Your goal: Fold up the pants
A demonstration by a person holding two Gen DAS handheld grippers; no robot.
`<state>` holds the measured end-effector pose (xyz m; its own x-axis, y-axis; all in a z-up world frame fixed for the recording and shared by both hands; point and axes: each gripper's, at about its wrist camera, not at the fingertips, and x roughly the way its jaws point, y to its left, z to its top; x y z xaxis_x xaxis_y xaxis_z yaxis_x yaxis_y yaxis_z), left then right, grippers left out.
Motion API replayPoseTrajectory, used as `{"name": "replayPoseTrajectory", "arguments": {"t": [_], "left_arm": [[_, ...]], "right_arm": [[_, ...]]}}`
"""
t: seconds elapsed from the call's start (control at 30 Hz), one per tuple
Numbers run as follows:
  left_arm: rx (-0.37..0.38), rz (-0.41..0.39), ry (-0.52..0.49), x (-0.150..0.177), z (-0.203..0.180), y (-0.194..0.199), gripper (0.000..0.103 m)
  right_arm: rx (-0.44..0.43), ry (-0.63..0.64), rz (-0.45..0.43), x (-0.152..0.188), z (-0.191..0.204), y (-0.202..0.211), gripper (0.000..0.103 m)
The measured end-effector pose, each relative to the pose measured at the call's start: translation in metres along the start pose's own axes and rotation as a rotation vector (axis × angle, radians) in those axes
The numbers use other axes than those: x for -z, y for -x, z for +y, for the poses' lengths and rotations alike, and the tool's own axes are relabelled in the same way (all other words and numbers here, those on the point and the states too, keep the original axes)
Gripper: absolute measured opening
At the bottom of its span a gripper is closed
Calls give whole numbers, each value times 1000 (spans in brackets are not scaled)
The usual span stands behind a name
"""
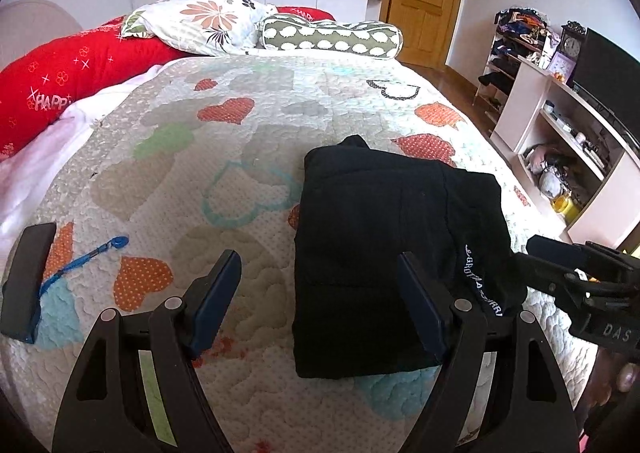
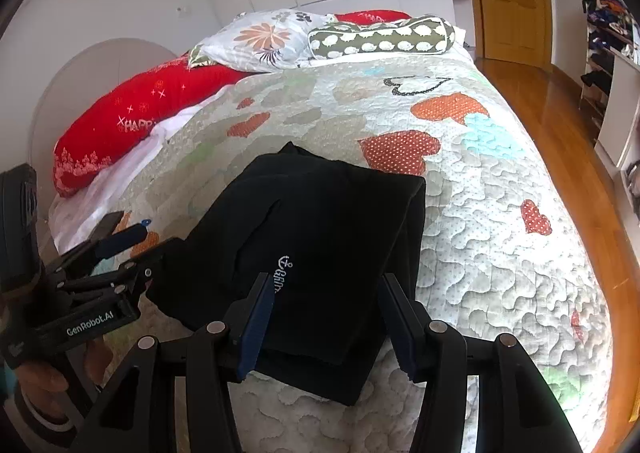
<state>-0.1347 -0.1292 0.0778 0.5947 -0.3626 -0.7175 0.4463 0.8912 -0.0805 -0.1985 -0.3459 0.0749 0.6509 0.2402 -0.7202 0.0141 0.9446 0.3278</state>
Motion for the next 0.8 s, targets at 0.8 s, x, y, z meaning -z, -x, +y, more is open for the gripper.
{"name": "replayPoseTrajectory", "arguments": {"t": [0.8], "left_arm": [[37,62,24,8,4,-17,80]], "right_arm": [[-46,74,104,23,1,-17,55]]}}
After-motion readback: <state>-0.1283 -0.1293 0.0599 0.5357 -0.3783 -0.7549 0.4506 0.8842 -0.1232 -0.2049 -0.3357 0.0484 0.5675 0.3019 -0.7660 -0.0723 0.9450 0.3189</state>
